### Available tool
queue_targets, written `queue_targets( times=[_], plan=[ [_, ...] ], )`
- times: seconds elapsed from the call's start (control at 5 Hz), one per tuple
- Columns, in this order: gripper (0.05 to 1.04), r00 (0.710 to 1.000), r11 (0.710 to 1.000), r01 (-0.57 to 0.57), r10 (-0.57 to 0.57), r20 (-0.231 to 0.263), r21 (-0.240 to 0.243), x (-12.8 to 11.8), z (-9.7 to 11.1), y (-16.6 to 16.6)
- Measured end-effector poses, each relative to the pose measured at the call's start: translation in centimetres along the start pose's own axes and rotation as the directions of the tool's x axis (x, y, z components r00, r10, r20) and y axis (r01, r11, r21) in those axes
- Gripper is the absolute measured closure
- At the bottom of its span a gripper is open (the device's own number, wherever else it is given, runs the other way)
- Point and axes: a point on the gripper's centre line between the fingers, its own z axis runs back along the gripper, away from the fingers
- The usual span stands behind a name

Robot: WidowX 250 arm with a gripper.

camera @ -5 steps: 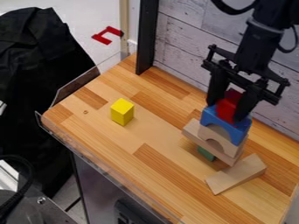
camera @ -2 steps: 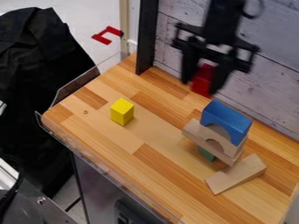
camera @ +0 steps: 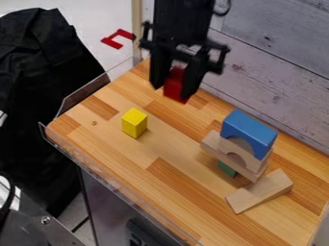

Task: Take the red cube off the tower

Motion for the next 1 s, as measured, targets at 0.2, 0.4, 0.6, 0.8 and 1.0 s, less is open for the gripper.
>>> queue_targets(
  times=[0.2,0.4,0.6,0.8,1.0],
  plan=[
    [0.541,0.999,1.000,0.012,-0.012,-0.037,0.008,0.4,-1.7,0.4],
    [0.541,0.997,0.999,0.035,-0.035,-0.074,-0.001,0.6,-3.8,1.1],
    [0.541,0.994,0.999,0.035,-0.036,-0.103,-0.018,0.9,-5.9,1.8],
    [0.541,0.993,0.998,0.035,-0.040,-0.113,-0.050,1.8,-7.8,2.6],
    [0.541,0.990,0.996,0.035,-0.045,-0.137,-0.080,2.6,-10.1,3.1]
  ],
)
